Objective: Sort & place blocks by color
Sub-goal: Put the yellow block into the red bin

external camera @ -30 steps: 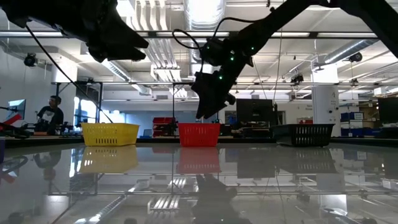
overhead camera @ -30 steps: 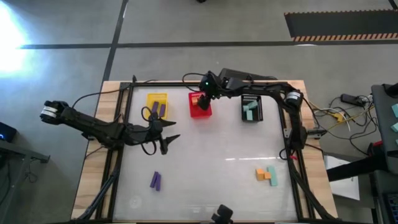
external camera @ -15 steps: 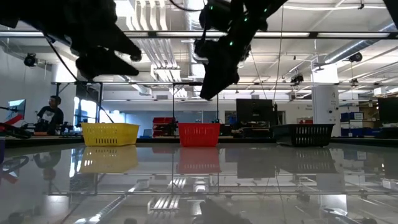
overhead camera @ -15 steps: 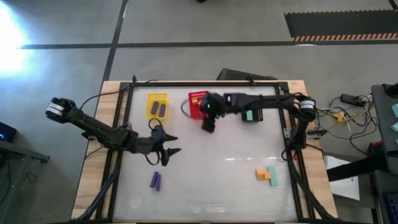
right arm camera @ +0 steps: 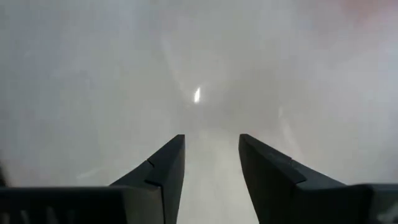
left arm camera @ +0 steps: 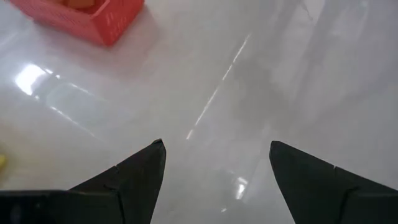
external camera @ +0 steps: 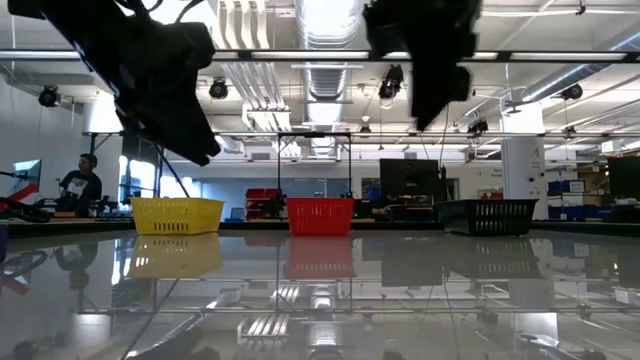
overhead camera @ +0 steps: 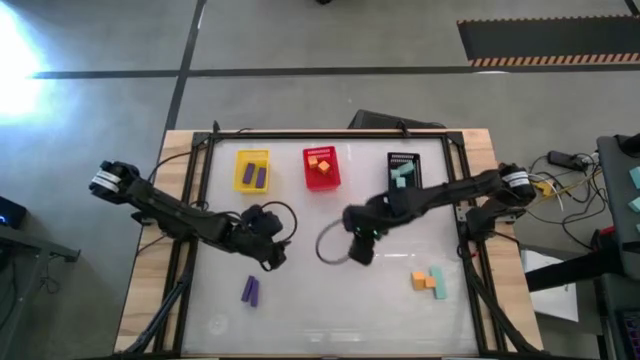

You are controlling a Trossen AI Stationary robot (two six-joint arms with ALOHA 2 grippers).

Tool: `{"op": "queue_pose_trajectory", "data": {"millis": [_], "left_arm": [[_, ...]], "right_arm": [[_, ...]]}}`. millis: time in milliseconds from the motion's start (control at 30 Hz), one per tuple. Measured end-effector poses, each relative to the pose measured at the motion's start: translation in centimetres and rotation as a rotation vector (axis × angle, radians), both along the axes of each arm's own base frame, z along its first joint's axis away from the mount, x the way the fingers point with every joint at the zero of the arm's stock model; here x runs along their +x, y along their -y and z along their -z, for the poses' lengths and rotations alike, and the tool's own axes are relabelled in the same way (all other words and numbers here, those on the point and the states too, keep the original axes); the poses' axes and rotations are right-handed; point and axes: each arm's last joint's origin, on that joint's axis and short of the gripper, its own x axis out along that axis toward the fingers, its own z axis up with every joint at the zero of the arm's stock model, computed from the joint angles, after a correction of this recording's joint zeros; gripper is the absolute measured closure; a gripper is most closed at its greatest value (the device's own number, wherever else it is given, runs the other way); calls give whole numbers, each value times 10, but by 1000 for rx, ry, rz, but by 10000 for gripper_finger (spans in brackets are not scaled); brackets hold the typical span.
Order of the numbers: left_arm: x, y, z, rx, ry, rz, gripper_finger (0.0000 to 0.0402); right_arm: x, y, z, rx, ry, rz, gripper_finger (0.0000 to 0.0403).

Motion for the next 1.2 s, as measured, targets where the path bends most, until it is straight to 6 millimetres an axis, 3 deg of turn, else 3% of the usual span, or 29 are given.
{"op": "queue_pose_trajectory", "data": {"millis": [367,600,833,1200], "left_arm": [[-3,-1,-5,35,11,19,130],[-4,-2,-6,48,6,35,130],[-19,-8,-21,81,-4,43,130],[-47,-22,-62,148,190,8,130]], "right_arm": [[-49,-70,36,183,-395,277,224],[-76,-98,54,205,-553,412,204],[-89,-110,62,140,-559,476,209],[-102,-106,67,92,-598,488,218]]}}
